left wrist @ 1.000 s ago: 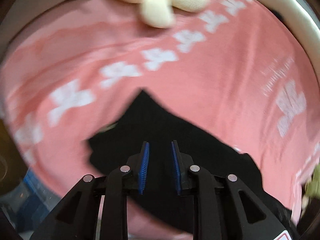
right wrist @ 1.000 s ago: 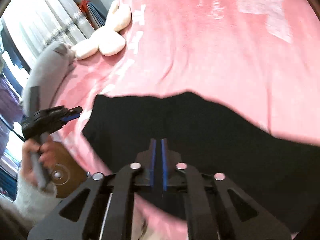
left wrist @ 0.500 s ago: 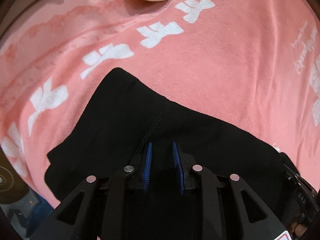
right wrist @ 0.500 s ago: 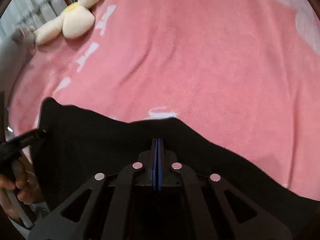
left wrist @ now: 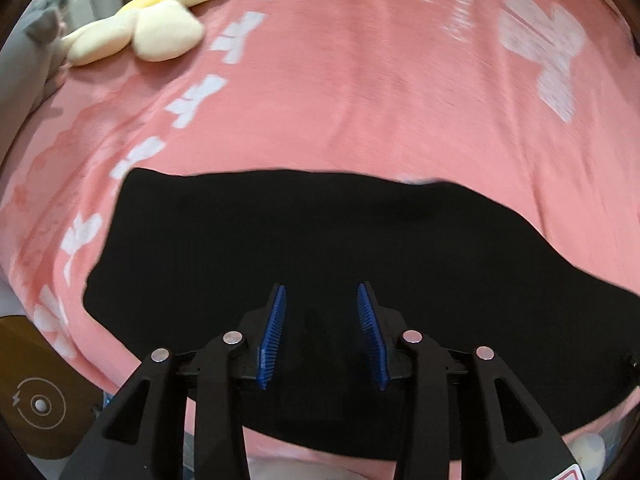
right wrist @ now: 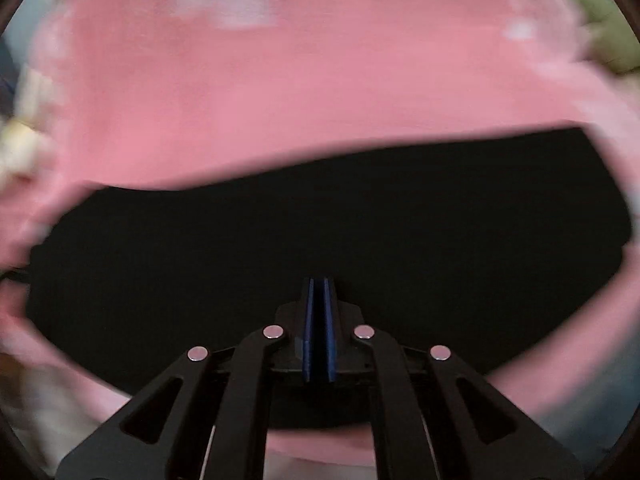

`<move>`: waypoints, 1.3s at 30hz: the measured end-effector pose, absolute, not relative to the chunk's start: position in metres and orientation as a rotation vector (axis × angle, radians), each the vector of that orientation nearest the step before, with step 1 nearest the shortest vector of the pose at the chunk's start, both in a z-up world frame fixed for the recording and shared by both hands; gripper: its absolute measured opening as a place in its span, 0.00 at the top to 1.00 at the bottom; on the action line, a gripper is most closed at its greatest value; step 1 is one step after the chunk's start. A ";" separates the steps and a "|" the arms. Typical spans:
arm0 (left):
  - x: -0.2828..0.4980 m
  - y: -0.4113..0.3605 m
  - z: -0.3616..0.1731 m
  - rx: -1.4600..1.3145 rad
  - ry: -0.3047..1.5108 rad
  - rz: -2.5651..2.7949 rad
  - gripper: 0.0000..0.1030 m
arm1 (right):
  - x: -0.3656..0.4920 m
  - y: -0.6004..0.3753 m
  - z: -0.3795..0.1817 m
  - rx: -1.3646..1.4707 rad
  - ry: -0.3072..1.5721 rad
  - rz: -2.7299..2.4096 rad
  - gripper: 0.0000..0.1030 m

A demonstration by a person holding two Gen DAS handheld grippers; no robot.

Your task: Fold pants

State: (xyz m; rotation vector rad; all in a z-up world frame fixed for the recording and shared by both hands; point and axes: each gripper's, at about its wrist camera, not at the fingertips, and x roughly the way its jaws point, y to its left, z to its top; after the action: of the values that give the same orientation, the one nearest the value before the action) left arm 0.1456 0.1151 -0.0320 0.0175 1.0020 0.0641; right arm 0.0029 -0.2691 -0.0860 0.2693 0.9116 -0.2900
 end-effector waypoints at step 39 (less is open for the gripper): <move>0.089 -0.008 -0.057 0.166 1.076 -0.013 0.41 | -0.146 -0.489 -0.096 0.656 0.618 -0.498 0.70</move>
State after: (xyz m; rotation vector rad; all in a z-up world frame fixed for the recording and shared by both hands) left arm 0.0887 -0.0075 -0.0572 0.1657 1.0764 -0.0129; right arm -0.1458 -0.4888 -0.0957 0.6562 0.6183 -0.4975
